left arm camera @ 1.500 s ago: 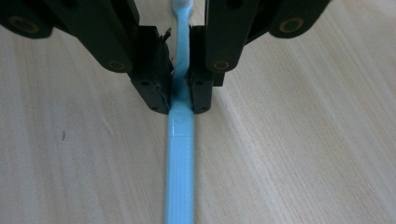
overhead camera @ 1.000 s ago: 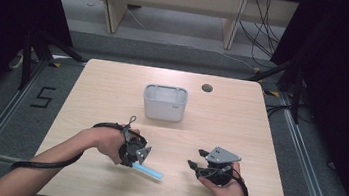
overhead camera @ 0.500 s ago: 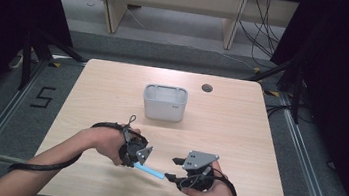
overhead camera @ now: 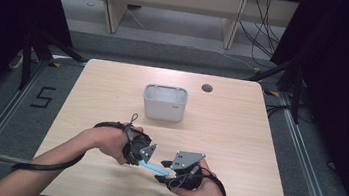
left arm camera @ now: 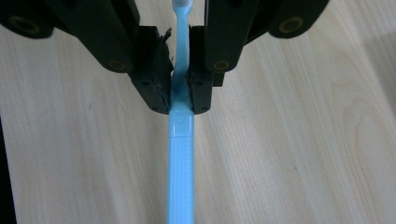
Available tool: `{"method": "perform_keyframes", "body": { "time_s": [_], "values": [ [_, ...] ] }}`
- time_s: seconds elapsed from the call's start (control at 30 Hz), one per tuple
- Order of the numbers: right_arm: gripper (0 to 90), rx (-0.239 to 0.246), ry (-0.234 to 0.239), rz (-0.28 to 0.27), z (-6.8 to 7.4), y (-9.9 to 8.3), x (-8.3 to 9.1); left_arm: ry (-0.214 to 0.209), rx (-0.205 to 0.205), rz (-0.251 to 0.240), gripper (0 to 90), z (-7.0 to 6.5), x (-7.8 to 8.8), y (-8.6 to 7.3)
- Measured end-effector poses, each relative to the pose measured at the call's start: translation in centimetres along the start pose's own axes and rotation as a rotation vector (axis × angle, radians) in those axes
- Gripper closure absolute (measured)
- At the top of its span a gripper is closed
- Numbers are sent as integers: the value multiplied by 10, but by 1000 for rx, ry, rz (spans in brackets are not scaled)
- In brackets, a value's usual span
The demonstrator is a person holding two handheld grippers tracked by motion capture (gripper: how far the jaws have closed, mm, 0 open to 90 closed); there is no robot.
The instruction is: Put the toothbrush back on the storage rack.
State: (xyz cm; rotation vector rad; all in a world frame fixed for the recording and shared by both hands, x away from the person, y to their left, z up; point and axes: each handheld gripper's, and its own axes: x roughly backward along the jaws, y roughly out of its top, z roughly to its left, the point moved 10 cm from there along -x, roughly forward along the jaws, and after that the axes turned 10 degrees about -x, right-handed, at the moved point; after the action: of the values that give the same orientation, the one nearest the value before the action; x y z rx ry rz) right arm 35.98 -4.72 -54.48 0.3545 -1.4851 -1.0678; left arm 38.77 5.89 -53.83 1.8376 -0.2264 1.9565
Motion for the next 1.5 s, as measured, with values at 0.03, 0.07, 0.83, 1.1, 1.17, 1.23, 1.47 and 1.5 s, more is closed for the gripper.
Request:
{"method": "perform_keyframes", "body": {
  "time_s": [0.03, 0.07, 0.83, 1.1, 1.17, 1.23, 1.47, 1.5],
  "values": [
    [532, -4, 2, 0, 0, 0, -1, 0, 2, -4, 786, 0, 0, 1],
    [549, 3, 8, -1, 0, 0, -2, -1, 3, -10, 786, 0, 0, 3],
    [787, -25, 37, 28, 0, -4, -5, 7, -2, -30, 784, -2, 3, 13],
    [788, -51, -18, 31, -12, -10, 2, 179, 76, -130, 650, 6, 20, 12],
    [787, -78, -48, 13, -19, -12, 5, 226, 120, -172, 620, 5, 25, 12],
    [787, -120, -78, 6, -23, -13, 9, 247, 133, -191, 588, 4, 26, 11],
    [787, -227, -248, -206, -57, -2, 33, 448, 379, -490, 430, 3, 21, 1],
    [787, -227, -248, -206, -57, -2, 33, 448, 379, -490, 414, 3, 21, 1]
  ]
}}
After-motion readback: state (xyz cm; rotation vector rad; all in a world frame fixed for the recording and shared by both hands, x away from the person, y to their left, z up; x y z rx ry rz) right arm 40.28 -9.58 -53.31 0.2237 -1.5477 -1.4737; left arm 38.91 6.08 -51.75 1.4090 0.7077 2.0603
